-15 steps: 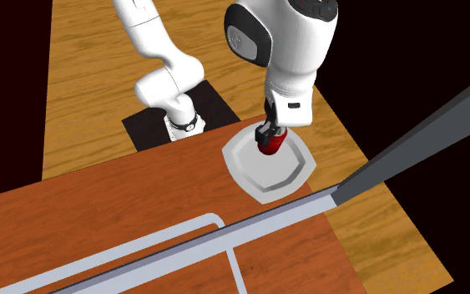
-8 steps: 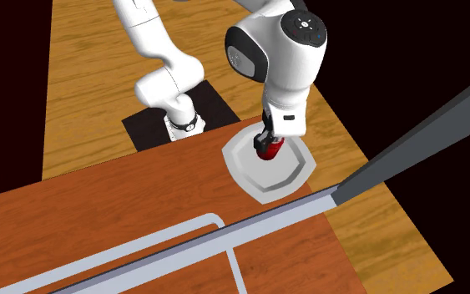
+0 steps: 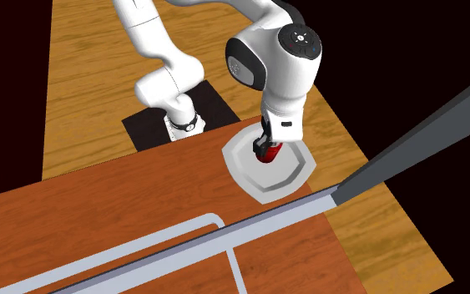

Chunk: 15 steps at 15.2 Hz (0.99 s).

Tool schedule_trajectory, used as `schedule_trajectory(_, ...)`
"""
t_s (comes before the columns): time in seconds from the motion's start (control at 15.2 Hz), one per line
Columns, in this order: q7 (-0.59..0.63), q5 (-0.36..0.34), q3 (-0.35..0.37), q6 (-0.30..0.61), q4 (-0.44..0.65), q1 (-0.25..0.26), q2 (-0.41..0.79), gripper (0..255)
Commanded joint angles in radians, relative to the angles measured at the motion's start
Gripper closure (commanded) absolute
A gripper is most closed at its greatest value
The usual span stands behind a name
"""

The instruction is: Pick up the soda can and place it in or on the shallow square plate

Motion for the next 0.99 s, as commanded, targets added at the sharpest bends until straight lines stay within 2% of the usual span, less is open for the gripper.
schedule_trajectory(0.0,0.000,0.000,0.000,0.001,0.000,0.000,0.000,255)
schedule_trajectory(0.07,0.000,0.000,0.000,0.001,0.000,0.000,0.000,255)
schedule_trajectory(0.13,0.000,0.000,0.000,0.001,0.000,0.000,0.000,0)
schedule_trajectory(0.46,0.000,0.000,0.000,0.001,-0.001,0.000,0.000,0)
schedule_trajectory(0.73,0.001,-0.006,-0.009,-0.128,0.120,-0.003,-0.009,0)
schedule_trajectory(0.92,0.001,-0.006,-0.009,-0.128,0.120,-0.003,-0.009,0)
